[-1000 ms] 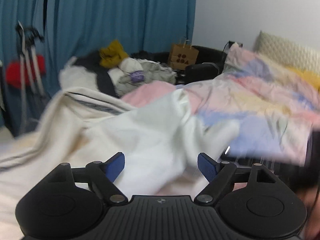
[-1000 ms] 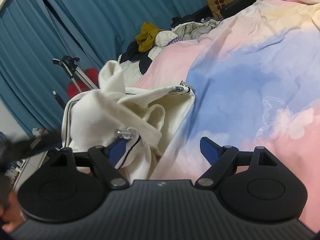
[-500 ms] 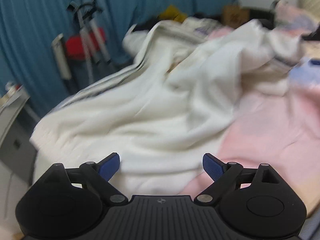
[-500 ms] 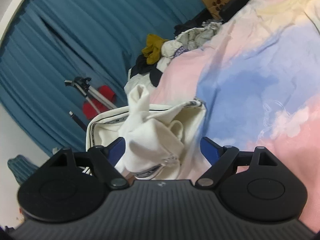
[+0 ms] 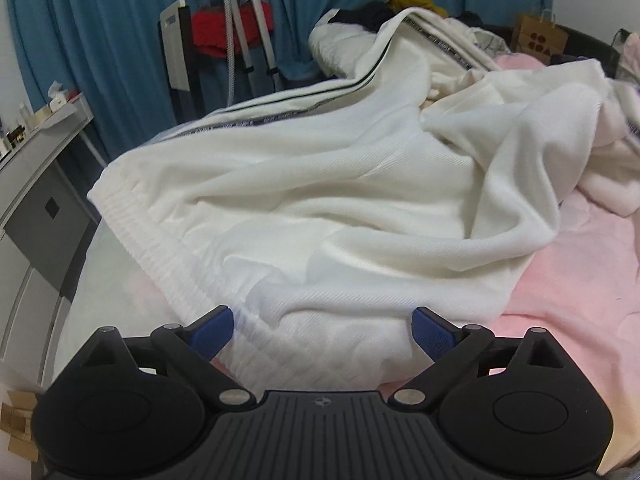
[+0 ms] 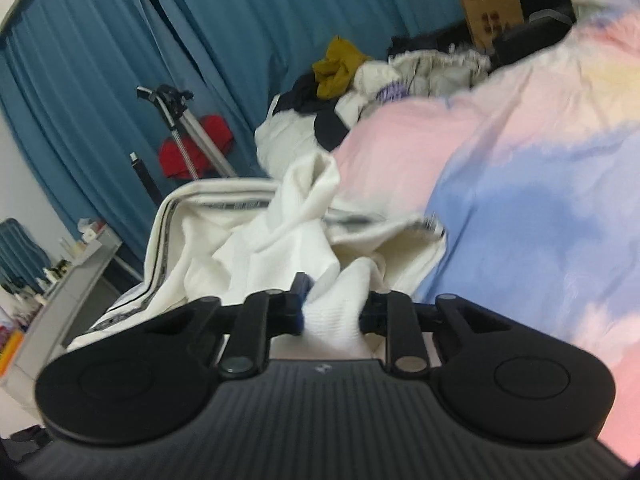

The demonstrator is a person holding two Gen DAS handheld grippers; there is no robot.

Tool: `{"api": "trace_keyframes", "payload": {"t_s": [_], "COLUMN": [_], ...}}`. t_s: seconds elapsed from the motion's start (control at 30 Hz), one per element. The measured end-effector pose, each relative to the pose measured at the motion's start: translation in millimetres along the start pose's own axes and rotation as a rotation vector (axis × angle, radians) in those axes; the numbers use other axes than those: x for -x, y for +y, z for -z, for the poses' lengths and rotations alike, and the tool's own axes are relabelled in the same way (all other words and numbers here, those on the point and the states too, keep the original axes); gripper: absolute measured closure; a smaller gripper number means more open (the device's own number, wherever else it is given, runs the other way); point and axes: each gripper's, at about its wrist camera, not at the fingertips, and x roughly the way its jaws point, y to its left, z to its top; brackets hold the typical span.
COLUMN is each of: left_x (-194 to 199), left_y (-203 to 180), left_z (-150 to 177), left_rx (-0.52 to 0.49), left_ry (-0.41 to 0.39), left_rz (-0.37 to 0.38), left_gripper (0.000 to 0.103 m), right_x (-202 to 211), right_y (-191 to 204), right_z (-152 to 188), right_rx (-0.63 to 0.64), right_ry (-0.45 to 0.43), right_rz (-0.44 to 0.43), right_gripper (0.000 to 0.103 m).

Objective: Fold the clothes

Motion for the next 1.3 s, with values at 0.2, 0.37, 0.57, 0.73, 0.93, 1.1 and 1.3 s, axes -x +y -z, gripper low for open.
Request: {"api": "trace_keyframes", "payload": {"t_s": [0.2,0.37,0.57,0.73,0.93,1.1,1.3], "left_x": [-4.6,-2.4,15.6,32.4,16.7,8.4,-12.8], "left_y": [3.9,14.8,55.4,95.0,116.1,107.8,88.6], "left_z": [-1.6,-6.2,-10.3,10.9,47.6,59.0,63.4], "left_rx": [0.054,0.149,0.498,0.844,1.142,1.226,1.261], "left_ry": [0.02,0.013,-0.033,-0.062,0.083,0.152,0.246], "left_rz": [0.001,0.033,0.161,0.266,0.402,0.487,0.561], "left_gripper": [0.006,0.006,0.007,0.006,0.006,0.006,0.004], "right_x": [25.8,62.1,53.5,48.8,79.9,92.8,59.7], "right_y": [-16.4,-45.7,-136.7,-190.0,-170.1,-152.0,-173.9], "right_z": [-38.6,-65.7,-62.0,-48.3,-40.1,-40.3,-29.7], "right_rx": [0.005,0.021,-0.238,-0.469,-0.455,-0.4,-0.473], "right_ry": [-0.172,-0.486,-0.402,-0.225,-0.249,-0.229,-0.026], "right_rz": [0.029,0.142,0.367,0.389,0.344,0.382,0.429], "right_gripper": [0.088,0.088,0.088,0.087,0.082,0.07,0.033]}}
